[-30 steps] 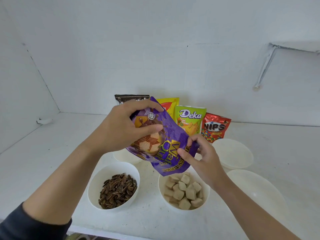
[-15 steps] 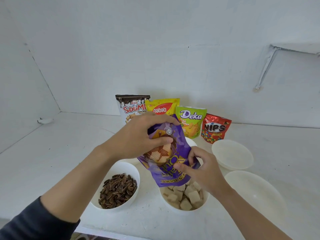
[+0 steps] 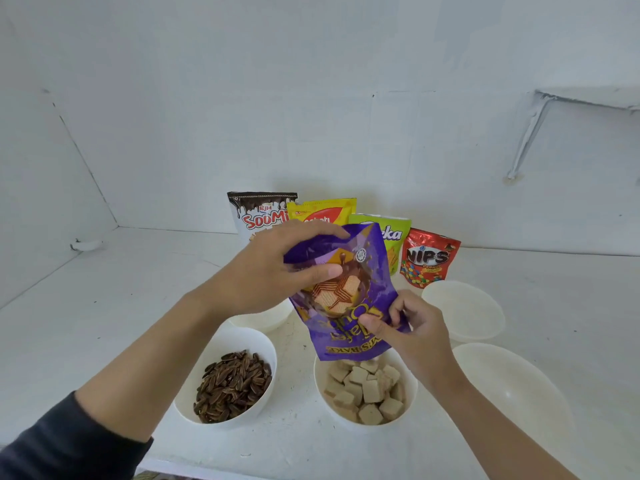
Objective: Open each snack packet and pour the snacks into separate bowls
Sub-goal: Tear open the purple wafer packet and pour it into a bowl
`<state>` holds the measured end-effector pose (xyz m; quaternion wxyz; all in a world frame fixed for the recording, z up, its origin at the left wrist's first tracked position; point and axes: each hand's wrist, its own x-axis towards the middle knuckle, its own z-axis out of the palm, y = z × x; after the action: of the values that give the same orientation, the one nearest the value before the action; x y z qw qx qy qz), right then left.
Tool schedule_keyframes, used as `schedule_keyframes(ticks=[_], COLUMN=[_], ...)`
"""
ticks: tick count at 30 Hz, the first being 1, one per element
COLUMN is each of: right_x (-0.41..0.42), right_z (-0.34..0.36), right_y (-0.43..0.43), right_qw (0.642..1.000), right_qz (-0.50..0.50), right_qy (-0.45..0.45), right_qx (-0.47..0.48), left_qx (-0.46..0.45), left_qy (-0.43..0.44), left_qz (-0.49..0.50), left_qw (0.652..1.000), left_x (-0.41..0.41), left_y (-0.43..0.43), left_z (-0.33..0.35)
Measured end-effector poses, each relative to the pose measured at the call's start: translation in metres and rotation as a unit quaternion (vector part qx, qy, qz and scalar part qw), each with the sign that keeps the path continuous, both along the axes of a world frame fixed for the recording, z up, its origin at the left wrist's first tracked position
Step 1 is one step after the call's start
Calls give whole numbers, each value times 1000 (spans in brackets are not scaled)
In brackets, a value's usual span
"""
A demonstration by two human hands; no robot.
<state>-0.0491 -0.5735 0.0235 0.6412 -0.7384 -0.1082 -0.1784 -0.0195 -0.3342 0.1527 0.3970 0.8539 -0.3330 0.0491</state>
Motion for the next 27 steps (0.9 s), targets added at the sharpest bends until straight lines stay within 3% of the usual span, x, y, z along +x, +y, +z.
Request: schedule_keyframes(ticks=[6,14,27], right_x=[-3,-1,-12], right_z=[31,65,30], right_y=[7,11,16], right_qw=[997,985,994], right_qz=[2,-26,76], right_qy=[-63,-148,-19], right_qx=[-37,-87,-81], left_qx=[-62,-89,-155], left_qy=[1,-102,-143], left_qz=[0,12,74], left_qw=[998,991,975], left_x=[-1,-12,-8], left_y=[-13,-25,-11], left_z=[-7,-6,6])
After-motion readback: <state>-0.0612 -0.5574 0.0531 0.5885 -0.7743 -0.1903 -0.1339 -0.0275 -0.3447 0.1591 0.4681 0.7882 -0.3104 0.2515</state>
